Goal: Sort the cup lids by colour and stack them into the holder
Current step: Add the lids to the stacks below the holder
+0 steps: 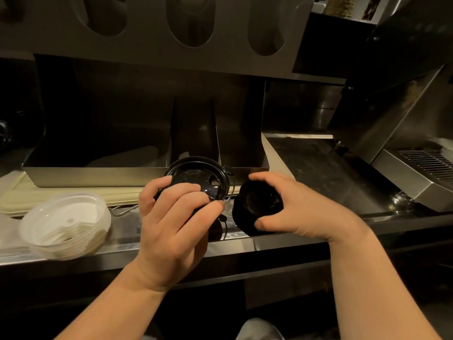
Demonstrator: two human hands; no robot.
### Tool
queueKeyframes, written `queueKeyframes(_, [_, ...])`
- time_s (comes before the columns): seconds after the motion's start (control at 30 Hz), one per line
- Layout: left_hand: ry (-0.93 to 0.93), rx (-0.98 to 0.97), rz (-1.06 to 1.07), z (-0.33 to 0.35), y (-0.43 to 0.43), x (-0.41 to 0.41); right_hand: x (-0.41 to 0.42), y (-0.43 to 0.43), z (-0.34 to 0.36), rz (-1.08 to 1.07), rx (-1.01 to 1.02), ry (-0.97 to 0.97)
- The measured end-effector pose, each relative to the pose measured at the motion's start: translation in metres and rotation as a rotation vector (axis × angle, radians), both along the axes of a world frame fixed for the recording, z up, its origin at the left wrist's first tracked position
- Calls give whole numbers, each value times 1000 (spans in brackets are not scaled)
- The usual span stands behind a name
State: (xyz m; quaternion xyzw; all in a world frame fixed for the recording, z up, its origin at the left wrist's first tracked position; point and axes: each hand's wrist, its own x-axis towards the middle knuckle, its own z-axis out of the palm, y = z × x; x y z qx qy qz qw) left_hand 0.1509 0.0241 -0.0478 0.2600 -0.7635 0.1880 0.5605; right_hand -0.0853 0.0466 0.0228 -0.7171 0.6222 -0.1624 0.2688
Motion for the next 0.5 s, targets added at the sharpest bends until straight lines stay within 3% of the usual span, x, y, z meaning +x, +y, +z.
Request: queueKeyframes(0.5, [30, 57, -25, -1, -1, 12, 12, -4, -9, 66, 49, 30])
